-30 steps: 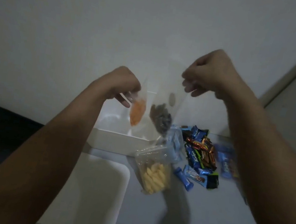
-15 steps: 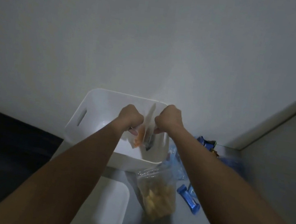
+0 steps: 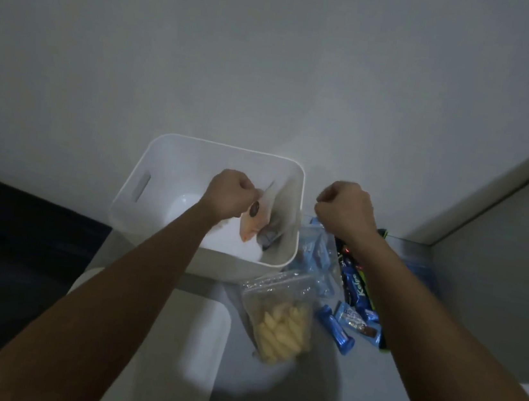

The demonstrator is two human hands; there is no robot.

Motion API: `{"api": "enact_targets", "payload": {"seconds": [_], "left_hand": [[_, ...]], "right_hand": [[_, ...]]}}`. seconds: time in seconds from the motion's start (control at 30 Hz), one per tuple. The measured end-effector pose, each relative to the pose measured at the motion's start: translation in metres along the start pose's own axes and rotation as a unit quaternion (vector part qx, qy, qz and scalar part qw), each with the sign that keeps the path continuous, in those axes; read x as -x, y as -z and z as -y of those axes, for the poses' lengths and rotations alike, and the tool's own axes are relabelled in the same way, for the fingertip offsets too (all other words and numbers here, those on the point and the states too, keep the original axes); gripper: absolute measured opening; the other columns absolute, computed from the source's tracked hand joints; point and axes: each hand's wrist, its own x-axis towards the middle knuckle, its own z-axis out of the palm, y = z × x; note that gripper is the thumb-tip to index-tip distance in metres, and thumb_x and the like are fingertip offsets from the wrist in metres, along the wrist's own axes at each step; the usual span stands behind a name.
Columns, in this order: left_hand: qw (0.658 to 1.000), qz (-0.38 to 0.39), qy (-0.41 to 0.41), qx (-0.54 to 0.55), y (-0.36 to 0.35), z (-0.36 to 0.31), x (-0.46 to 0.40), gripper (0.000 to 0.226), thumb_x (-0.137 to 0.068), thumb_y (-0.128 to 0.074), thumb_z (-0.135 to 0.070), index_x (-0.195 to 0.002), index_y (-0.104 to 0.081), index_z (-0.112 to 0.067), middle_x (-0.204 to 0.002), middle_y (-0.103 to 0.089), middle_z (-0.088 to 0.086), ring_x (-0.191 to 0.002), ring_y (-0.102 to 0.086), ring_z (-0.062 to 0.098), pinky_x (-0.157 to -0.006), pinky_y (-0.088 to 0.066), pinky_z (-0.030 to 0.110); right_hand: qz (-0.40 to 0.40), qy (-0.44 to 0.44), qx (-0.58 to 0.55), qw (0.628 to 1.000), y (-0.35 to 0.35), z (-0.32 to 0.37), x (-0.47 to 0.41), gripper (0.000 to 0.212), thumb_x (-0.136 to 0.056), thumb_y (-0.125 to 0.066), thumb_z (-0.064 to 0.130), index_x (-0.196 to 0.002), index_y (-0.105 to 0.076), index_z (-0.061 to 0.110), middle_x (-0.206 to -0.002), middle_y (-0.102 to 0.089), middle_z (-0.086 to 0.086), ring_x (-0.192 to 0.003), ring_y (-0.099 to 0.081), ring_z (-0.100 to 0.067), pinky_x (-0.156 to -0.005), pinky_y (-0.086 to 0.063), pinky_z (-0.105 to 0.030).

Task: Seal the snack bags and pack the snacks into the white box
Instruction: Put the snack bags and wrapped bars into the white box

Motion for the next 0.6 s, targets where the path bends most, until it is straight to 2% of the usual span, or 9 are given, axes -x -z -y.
{"api": "enact_targets", "payload": {"seconds": [0.07, 0.13, 0.2, 0.27, 0.3, 0.37, 0.47, 0.53, 0.6], "left_hand": [[1.000, 0.010, 0.007, 0.010, 0.008, -0.007, 0.023, 0.024, -0.083, -0.067, -0.019, -0.062, -0.066, -0.007, -0.066, -0.069, 0.012, -0.060, -0.068, 0.025, -0.051, -0.053, 0.028], [0.994, 0.092, 0.051, -0.019, 0.013, -0.009, 0.046, 0.024, -0.085, -0.064, -0.016, -0.065, -0.065, -0.002, -0.059, -0.066, 0.011, -0.050, -0.065, 0.021, -0.045, -0.046, 0.021], [0.971, 0.197, 0.116, -0.075, 0.012, -0.001, 0.066, 0.021, -0.087, -0.061, -0.013, -0.078, -0.068, 0.004, -0.066, -0.068, 0.013, -0.050, -0.065, 0.019, -0.047, -0.049, 0.021], [0.949, 0.241, 0.154, -0.135, 0.005, 0.015, 0.077, 0.020, -0.085, -0.062, -0.007, -0.093, -0.069, 0.009, -0.078, -0.071, 0.016, -0.060, -0.068, 0.023, -0.051, -0.053, 0.026], [0.943, 0.238, 0.154, -0.177, -0.002, 0.026, 0.081, 0.021, -0.084, -0.062, -0.006, -0.099, -0.068, 0.008, -0.085, -0.071, 0.016, -0.068, -0.068, 0.024, -0.055, -0.054, 0.028], [0.938, 0.207, 0.101, -0.261, -0.017, 0.046, 0.088, 0.023, -0.086, -0.058, -0.009, -0.105, -0.066, 0.002, -0.099, -0.069, 0.015, -0.084, -0.067, 0.025, -0.063, -0.050, 0.024], [0.962, 0.171, 0.012, -0.213, -0.039, 0.069, 0.096, 0.030, -0.072, -0.062, -0.012, -0.101, -0.066, -0.003, -0.102, -0.066, 0.012, -0.098, -0.063, 0.026, -0.074, -0.044, 0.023], [0.978, 0.151, -0.011, -0.143, -0.051, 0.077, 0.101, 0.031, -0.058, -0.063, -0.019, -0.088, -0.068, -0.013, -0.089, -0.067, 0.003, -0.090, -0.066, 0.023, -0.075, -0.047, 0.026], [0.985, 0.128, -0.029, -0.114, -0.062, 0.080, 0.104, 0.021, -0.060, -0.069, -0.018, -0.081, -0.067, -0.021, -0.081, -0.066, -0.004, -0.080, -0.064, 0.017, -0.071, -0.047, 0.024]], "right_hand": [[0.083, -0.007, 0.042, 0.996, 0.007, -0.016, 0.015, 0.019, -0.080, -0.062, 0.006, -0.097, -0.071, 0.009, -0.098, -0.071, -0.009, -0.088, -0.067, -0.024, -0.081, -0.057, -0.037], [0.195, 0.013, 0.071, 0.978, 0.009, -0.029, 0.032, 0.023, -0.079, -0.068, 0.005, -0.102, -0.068, 0.007, -0.103, -0.068, -0.009, -0.088, -0.064, -0.020, -0.077, -0.054, -0.029], [0.262, 0.059, 0.095, 0.959, 0.003, -0.039, 0.047, 0.034, -0.076, -0.076, 0.008, -0.107, -0.064, 0.009, -0.108, -0.065, -0.006, -0.093, -0.060, -0.017, -0.080, -0.049, -0.026], [0.271, 0.085, 0.094, 0.954, -0.006, -0.046, 0.062, 0.038, -0.072, -0.080, 0.012, -0.106, -0.062, 0.014, -0.106, -0.060, -0.001, -0.095, -0.058, -0.015, -0.082, -0.047, -0.025], [0.267, 0.094, 0.092, 0.955, -0.010, -0.049, 0.069, 0.036, -0.072, -0.081, 0.013, -0.102, -0.061, 0.017, -0.103, -0.059, 0.001, -0.095, -0.058, -0.015, -0.083, -0.048, -0.026], [0.257, 0.120, 0.110, 0.953, -0.015, -0.055, 0.080, 0.028, -0.073, -0.080, 0.014, -0.095, -0.063, 0.019, -0.102, -0.062, 0.000, -0.096, -0.061, -0.016, -0.087, -0.051, -0.031], [0.259, 0.163, 0.181, 0.935, -0.013, -0.059, 0.093, 0.022, -0.077, -0.075, 0.014, -0.097, -0.069, 0.015, -0.100, -0.067, -0.003, -0.096, -0.063, -0.017, -0.089, -0.053, -0.036], [0.275, 0.175, 0.219, 0.920, -0.010, -0.061, 0.102, 0.024, -0.078, -0.073, 0.015, -0.101, -0.068, 0.016, -0.101, -0.068, -0.003, -0.096, -0.063, -0.017, -0.089, -0.053, -0.036], [0.285, 0.185, 0.251, 0.907, -0.010, -0.061, 0.113, 0.027, -0.078, -0.073, 0.020, -0.104, -0.067, 0.019, -0.102, -0.066, 0.000, -0.096, -0.061, -0.015, -0.088, -0.053, -0.035]]}}
